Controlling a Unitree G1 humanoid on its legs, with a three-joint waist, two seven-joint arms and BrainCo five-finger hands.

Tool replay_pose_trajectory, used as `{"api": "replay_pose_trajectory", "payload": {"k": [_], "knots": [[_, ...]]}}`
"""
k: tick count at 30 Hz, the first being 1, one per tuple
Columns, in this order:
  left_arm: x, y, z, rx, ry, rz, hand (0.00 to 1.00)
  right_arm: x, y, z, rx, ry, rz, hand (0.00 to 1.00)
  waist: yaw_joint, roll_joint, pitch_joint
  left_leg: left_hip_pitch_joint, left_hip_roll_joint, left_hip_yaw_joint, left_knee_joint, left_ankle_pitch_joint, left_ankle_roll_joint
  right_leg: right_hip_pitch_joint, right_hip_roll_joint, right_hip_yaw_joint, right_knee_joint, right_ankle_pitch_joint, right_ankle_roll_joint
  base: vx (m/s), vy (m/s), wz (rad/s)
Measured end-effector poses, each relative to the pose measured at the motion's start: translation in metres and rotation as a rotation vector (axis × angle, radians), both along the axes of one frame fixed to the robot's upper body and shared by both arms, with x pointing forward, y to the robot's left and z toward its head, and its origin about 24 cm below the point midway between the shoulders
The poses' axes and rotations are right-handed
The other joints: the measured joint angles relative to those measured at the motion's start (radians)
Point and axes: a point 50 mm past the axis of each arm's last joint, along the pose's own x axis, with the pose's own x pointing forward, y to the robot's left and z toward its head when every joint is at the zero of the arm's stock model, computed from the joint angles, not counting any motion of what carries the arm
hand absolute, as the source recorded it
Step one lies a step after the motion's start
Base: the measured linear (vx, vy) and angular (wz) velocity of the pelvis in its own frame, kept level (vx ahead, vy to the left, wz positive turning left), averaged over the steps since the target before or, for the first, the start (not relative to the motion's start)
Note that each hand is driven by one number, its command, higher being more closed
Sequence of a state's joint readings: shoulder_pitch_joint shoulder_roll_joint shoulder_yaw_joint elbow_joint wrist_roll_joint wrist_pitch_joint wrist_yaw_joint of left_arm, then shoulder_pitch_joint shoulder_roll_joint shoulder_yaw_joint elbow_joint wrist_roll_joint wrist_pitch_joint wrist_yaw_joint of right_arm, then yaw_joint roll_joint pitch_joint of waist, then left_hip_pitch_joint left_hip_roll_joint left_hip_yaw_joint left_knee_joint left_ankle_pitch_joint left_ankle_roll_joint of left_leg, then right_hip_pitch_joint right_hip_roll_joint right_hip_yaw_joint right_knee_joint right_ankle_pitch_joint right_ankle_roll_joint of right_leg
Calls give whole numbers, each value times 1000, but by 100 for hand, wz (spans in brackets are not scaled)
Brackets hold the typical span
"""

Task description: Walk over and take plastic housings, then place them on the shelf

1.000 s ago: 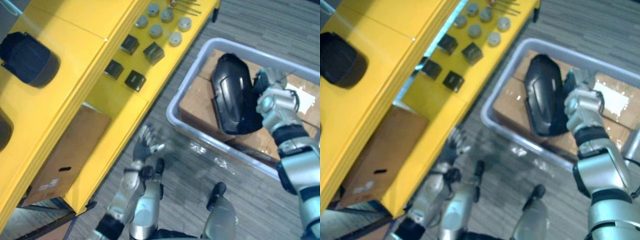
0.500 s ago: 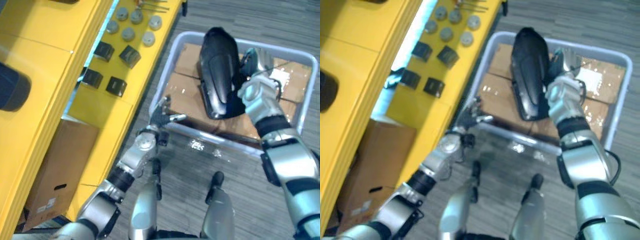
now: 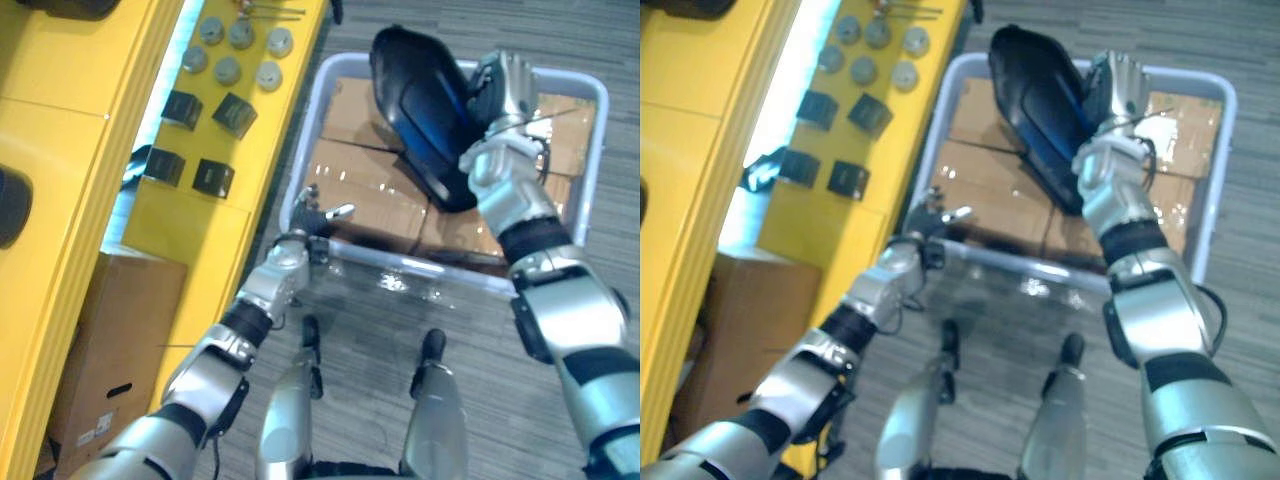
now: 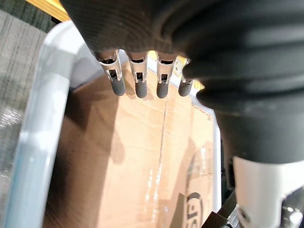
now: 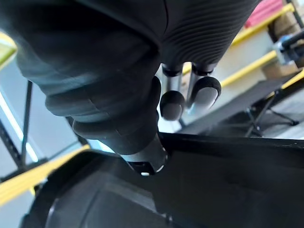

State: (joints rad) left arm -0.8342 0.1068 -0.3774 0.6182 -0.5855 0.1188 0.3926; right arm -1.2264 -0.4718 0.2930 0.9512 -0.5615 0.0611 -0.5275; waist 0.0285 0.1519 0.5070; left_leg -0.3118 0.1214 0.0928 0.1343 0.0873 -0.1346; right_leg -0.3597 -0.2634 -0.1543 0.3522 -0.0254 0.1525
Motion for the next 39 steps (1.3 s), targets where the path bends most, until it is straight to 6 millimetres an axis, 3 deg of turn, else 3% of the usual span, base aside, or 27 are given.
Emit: {"api": "replay_pose_trajectory", "payload": {"k": [7, 20, 29, 32, 35, 39], "knots": [[2, 3, 9, -83, -41, 58, 0, -3, 12, 6, 43, -82, 42, 100, -2, 0, 0, -7, 7, 1, 11, -1, -1, -6, 7, 3, 2, 4, -4, -1, -9, -2], [2, -5, 11, -324, -4, 58, 0, -6, 45, 11, 91, -143, 163, 100, -4, 0, 0, -14, 29, 3, 25, -6, -7, -6, 32, 9, -10, 15, -9, 2, -5, -2], [4, -10, 9, -387, 38, 75, 0, -8, 59, 12, 133, -171, 214, 100, -14, -5, 3, -22, 36, 12, 32, -6, -8, -20, 41, 18, -8, 19, -14, -4, -2, -4], [4, -11, 7, -447, 62, 79, 0, -9, 62, 11, 155, -180, 222, 100, -15, -14, 1, -21, 40, 13, 34, -6, -8, -20, 44, 19, -7, 19, -15, 0, -1, -1], [5, -11, 7, -495, 60, 93, 0, -9, 72, 11, 171, -179, 248, 100, -22, -43, 0, -21, 43, 18, 36, -7, -9, -23, 46, 23, -7, 21, -17, -4, 2, -5], [6, -18, 17, -543, 34, 98, 0, -10, 78, 13, 183, -185, 269, 100, -24, -61, -1, -22, 43, 22, 40, -9, -11, -24, 47, 28, -11, 25, -18, -3, 7, -4]]}}
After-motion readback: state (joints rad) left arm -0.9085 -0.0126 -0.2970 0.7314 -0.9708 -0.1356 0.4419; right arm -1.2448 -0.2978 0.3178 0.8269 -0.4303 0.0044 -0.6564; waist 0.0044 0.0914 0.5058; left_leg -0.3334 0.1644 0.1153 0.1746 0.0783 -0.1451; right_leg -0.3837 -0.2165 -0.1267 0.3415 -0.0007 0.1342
